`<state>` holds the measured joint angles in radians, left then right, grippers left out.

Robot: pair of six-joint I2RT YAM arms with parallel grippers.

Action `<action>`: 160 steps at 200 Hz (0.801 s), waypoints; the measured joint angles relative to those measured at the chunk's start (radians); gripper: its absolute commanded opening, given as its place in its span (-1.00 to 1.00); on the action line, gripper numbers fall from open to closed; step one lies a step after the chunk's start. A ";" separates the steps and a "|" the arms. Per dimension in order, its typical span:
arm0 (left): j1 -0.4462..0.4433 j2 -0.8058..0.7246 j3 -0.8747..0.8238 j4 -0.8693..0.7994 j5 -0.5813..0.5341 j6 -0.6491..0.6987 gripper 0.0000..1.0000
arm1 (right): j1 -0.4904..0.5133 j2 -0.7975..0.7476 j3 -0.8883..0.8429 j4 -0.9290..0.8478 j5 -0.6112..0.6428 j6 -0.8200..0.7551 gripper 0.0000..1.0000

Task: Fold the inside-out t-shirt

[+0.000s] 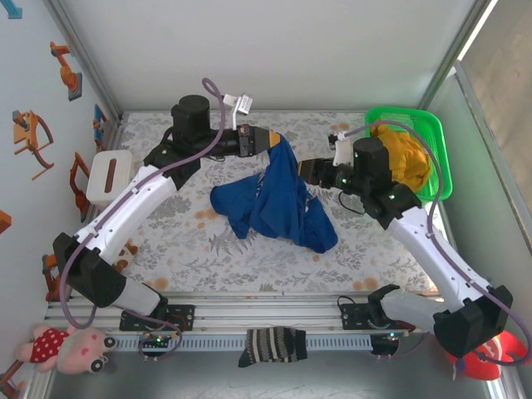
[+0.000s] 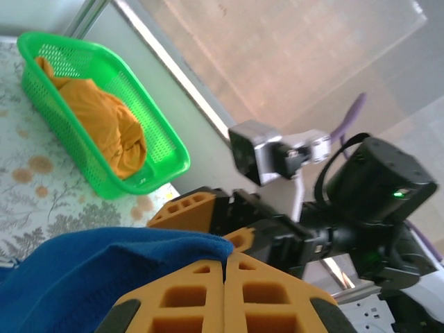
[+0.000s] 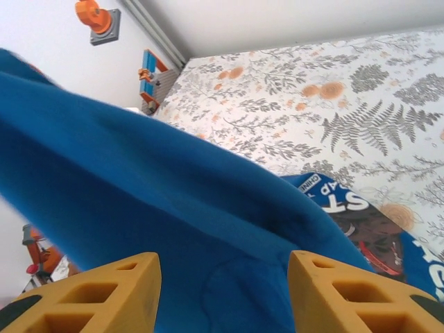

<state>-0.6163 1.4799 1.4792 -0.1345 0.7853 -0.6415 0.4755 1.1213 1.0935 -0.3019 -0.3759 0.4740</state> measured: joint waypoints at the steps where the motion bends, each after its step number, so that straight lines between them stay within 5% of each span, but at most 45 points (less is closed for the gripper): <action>1: 0.000 0.000 0.000 -0.002 0.000 0.000 -1.00 | 0.002 0.000 0.001 0.000 0.000 0.000 0.02; 49: -0.015 0.005 0.000 -0.020 -0.003 0.002 -1.00 | 0.086 0.081 0.077 0.022 0.003 0.000 0.00; 59: -0.024 0.009 0.000 -0.021 -0.004 0.002 -1.00 | 0.094 0.105 0.079 0.035 0.005 -0.002 -0.24; 74: -0.037 0.019 0.000 -0.021 -0.006 0.002 -0.99 | 0.100 0.129 0.069 0.049 0.019 0.004 -1.00; 126: -0.076 0.057 -0.047 0.001 -0.008 -0.004 -0.11 | 0.100 0.026 -0.288 0.187 0.145 0.079 -1.00; 151: -0.076 0.057 -0.108 0.018 -0.021 -0.013 0.02 | 0.100 0.003 -0.577 0.288 0.212 0.186 -1.00; 160: -0.074 0.057 -0.127 0.021 -0.029 -0.011 0.05 | 0.100 0.008 -0.667 0.307 0.234 0.235 -0.53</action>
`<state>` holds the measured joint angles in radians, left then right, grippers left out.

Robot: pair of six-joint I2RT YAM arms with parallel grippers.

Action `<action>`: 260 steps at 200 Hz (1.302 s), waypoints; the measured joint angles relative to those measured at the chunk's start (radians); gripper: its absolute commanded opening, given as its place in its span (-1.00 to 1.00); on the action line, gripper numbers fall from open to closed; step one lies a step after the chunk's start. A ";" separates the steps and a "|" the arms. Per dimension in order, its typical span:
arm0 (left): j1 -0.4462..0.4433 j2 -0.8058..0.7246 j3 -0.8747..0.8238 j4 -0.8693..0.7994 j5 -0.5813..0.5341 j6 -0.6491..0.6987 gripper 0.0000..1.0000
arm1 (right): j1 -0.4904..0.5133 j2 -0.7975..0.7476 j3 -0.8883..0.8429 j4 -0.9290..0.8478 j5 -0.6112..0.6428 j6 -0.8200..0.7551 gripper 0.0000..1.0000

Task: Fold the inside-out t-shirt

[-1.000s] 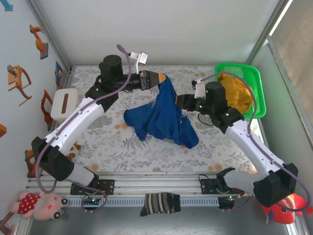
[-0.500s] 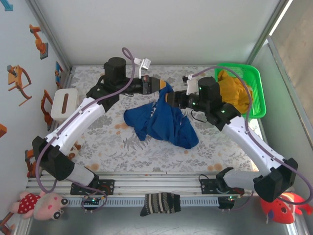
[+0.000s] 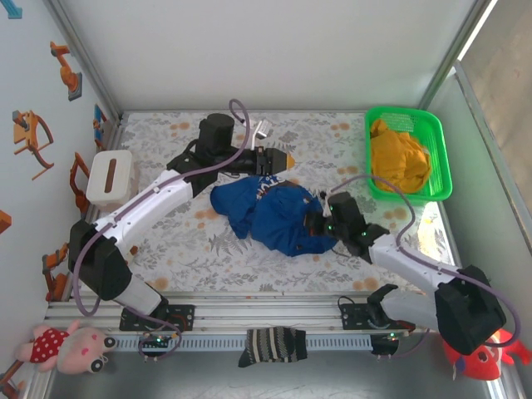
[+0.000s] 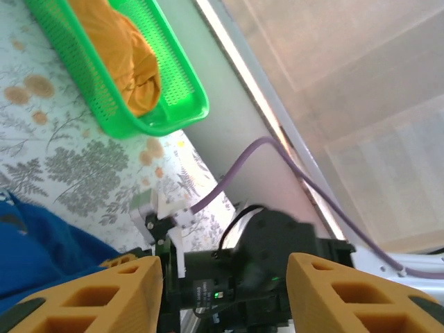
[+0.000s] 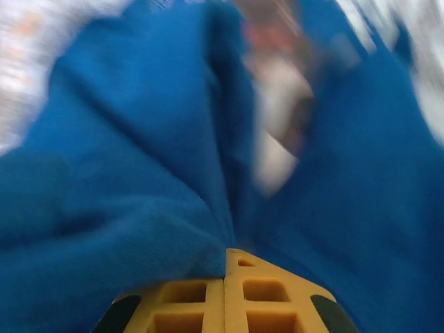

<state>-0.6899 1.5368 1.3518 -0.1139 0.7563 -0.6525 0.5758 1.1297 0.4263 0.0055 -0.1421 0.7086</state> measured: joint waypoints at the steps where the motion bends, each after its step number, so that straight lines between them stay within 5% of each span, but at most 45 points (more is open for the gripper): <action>1: 0.001 0.000 -0.003 0.000 -0.002 0.000 0.05 | 0.000 0.000 -0.006 0.001 0.002 0.001 -0.53; 11: 0.005 0.000 -0.024 -0.001 -0.012 0.003 0.08 | 0.000 0.007 -0.073 -0.005 0.023 0.037 -0.32; 33: 0.028 -0.005 -0.074 -0.017 -0.049 0.017 0.15 | 0.005 -0.031 -0.080 -0.056 0.076 0.089 -0.18; 105: 0.069 -0.029 -0.224 -0.070 -0.155 0.061 0.18 | 0.006 -0.198 0.250 -0.376 0.261 0.014 -0.11; 214: 0.021 0.096 -0.311 -0.081 -0.195 0.111 0.19 | 0.091 0.061 0.325 -0.434 0.239 -0.079 -0.08; 238: 0.021 0.117 -0.312 -0.081 -0.198 0.116 0.19 | 0.091 0.111 0.357 -0.421 0.240 -0.107 -0.20; 260: 0.021 0.137 -0.312 -0.072 -0.198 0.119 0.19 | 0.090 0.134 0.363 -0.399 0.237 -0.125 -0.63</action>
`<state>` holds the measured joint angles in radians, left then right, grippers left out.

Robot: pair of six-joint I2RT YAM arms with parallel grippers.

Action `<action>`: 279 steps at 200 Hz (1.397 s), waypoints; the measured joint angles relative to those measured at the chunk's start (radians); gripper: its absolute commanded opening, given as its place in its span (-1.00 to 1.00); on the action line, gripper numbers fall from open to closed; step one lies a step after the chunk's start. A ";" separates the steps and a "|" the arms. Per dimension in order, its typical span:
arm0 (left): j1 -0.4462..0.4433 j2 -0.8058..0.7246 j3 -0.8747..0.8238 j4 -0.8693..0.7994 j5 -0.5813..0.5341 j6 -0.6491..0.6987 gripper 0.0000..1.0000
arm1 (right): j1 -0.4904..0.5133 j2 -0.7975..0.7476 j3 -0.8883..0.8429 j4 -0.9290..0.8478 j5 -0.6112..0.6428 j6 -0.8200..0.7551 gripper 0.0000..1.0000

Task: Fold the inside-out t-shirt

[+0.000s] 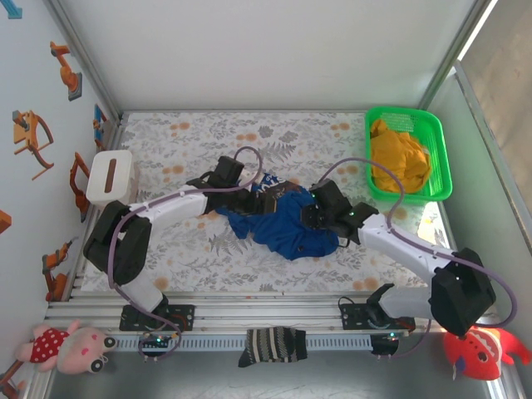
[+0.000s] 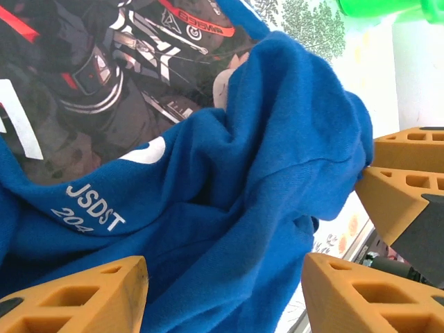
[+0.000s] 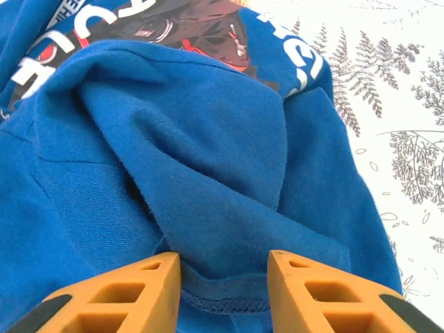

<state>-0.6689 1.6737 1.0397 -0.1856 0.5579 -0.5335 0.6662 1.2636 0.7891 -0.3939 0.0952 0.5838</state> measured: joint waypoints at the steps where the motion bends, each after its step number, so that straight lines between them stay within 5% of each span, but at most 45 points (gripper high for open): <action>1: 0.000 0.001 0.000 0.001 0.000 0.000 0.19 | 0.000 0.001 0.000 0.000 -0.001 -0.004 -0.65; 13: 0.000 0.018 0.000 0.012 0.001 0.000 0.19 | 0.000 0.008 0.000 0.005 -0.005 -0.008 -1.00; 36: 0.000 0.057 -0.001 0.036 0.012 -0.001 0.14 | 0.000 0.007 0.002 0.008 -0.009 -0.022 -1.00; 70: 0.000 0.103 -0.009 0.086 0.043 -0.012 -1.00 | -0.006 -0.053 0.011 -0.017 -0.003 -0.037 -1.00; 133: 0.000 0.119 -0.033 0.128 0.067 -0.013 -1.00 | -0.174 -0.315 0.116 -0.047 0.013 -0.042 -1.00; 168: 0.000 0.119 -0.033 0.145 0.071 -0.013 -1.00 | -0.212 -0.317 0.110 -0.045 0.010 -0.038 -1.00; 177: 0.000 0.119 -0.034 0.146 0.071 -0.014 -1.00 | -0.218 -0.294 0.105 -0.047 0.004 -0.035 -0.49; 187: 0.000 0.117 -0.034 0.146 0.071 -0.016 -1.00 | -0.221 -0.257 0.105 -0.053 -0.002 -0.037 -0.26; 235: 0.000 0.102 -0.034 0.145 0.071 -0.020 -1.00 | -0.207 -0.218 0.044 -0.082 -0.058 -0.024 -0.24; 279: 0.000 0.098 -0.034 0.145 0.071 -0.020 -1.00 | -0.072 -0.234 0.011 -0.080 -0.080 0.023 -0.24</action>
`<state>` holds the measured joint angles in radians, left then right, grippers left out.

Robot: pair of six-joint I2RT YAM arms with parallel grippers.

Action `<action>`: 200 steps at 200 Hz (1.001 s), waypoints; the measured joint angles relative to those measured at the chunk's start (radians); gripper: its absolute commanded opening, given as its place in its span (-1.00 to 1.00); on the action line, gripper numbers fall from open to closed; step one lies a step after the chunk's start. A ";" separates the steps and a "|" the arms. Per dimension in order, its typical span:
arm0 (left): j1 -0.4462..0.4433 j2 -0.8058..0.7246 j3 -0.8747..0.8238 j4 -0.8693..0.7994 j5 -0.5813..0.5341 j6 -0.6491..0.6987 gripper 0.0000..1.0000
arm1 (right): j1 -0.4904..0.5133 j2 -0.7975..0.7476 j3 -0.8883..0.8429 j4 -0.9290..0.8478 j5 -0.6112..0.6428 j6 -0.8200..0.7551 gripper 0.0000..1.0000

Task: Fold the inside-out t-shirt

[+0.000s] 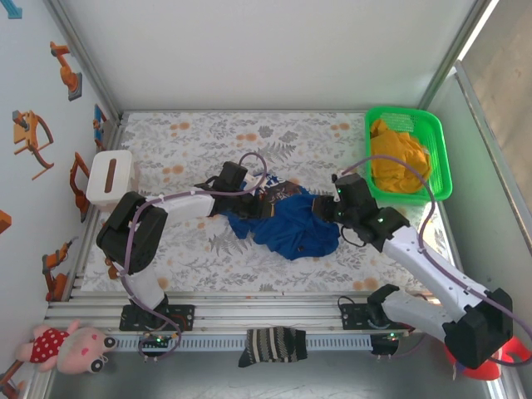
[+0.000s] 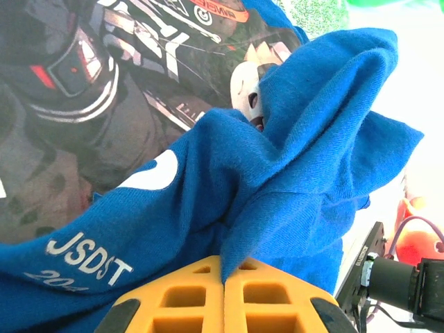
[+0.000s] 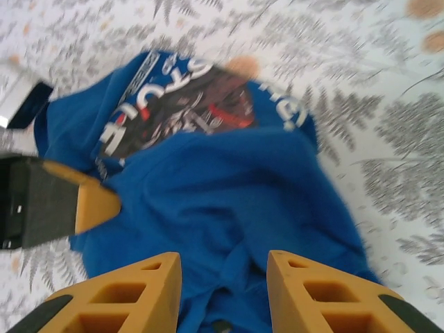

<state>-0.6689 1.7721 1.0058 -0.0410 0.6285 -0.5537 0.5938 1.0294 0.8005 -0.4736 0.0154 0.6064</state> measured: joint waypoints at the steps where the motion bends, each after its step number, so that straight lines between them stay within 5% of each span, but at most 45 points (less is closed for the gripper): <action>1: 0.000 0.000 0.000 0.000 0.000 0.000 -1.00 | 0.003 0.000 -0.001 0.000 0.000 0.000 -0.24; 61: 0.000 0.000 0.000 -0.001 0.000 0.000 -1.00 | 0.078 0.094 -0.134 0.044 0.028 0.094 -0.17; 162: 0.000 0.000 0.000 -0.002 0.000 0.000 -1.00 | 0.087 0.321 -0.037 0.124 0.102 0.105 -0.16; 200: 0.000 -0.001 0.000 -0.002 0.000 0.000 -1.00 | 0.088 0.364 -0.014 0.080 0.174 0.104 -0.42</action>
<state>-0.6689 1.7714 1.0058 -0.0429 0.6281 -0.5537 0.6815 1.3933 0.7860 -0.3931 0.1890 0.7105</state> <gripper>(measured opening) 0.042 0.340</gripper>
